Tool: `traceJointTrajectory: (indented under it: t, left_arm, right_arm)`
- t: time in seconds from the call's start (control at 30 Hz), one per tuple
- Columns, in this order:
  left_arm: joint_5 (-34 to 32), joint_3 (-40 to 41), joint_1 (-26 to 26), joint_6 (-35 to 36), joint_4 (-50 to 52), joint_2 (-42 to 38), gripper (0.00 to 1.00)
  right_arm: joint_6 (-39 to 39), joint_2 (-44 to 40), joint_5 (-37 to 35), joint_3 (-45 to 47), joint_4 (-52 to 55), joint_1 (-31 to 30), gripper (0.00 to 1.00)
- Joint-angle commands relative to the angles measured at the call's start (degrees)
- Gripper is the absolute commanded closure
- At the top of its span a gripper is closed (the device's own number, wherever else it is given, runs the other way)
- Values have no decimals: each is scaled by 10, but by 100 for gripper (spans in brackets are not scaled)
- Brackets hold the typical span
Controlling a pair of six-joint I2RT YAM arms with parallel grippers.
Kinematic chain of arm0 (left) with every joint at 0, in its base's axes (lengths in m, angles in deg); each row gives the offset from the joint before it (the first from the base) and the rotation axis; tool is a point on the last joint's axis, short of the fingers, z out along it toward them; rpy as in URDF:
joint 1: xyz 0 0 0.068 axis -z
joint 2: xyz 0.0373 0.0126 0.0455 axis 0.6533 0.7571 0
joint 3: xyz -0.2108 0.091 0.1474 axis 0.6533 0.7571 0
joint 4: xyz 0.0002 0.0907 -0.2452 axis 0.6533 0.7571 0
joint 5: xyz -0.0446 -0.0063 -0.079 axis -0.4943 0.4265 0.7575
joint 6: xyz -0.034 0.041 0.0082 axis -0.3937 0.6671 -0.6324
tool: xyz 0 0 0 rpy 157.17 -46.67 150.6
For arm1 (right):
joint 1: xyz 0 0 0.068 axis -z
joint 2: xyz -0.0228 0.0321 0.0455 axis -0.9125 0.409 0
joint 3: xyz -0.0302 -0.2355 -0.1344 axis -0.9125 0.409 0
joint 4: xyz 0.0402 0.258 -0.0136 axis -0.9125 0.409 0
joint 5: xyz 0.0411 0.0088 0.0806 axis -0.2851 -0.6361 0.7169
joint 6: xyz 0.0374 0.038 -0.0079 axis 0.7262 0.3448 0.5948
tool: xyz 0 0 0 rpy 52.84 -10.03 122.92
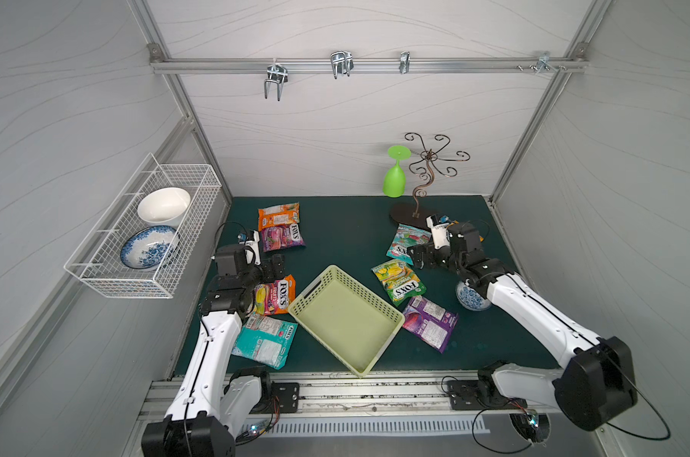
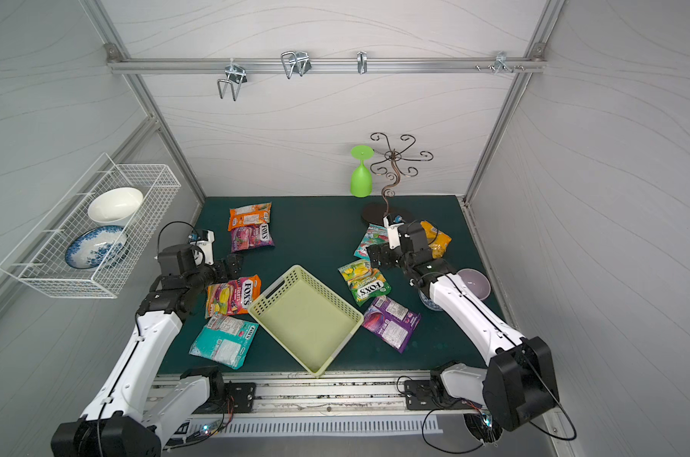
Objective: Put the candies in the basket
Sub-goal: Pick up the basket from the center of the board.
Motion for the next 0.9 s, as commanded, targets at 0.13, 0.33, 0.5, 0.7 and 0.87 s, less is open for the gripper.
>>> traceJointTrajectory:
  t: [0.13,0.33,0.5,0.7,0.87]
  left_arm:
    - [20,6,-12,-3,-10,-2,1]
    - [18,17,-16,1,-23,-8,1]
    - [14,14,-18,-3,-23,-9,1]
    - [-9,11,-23,-11,-21,-8,1]
    - [-15,8,-21,-13,-18,-10,1]
  right_arm:
    - [13,37,37,-37,95,-74,1]
    - [12,65,37,-42,100,-139,3]
    - [8,96,41,-40,89,-182,5]
    - [10,152,38,-70,89,-211,8]
    - [-2,209,28,-110,98,-231,12]
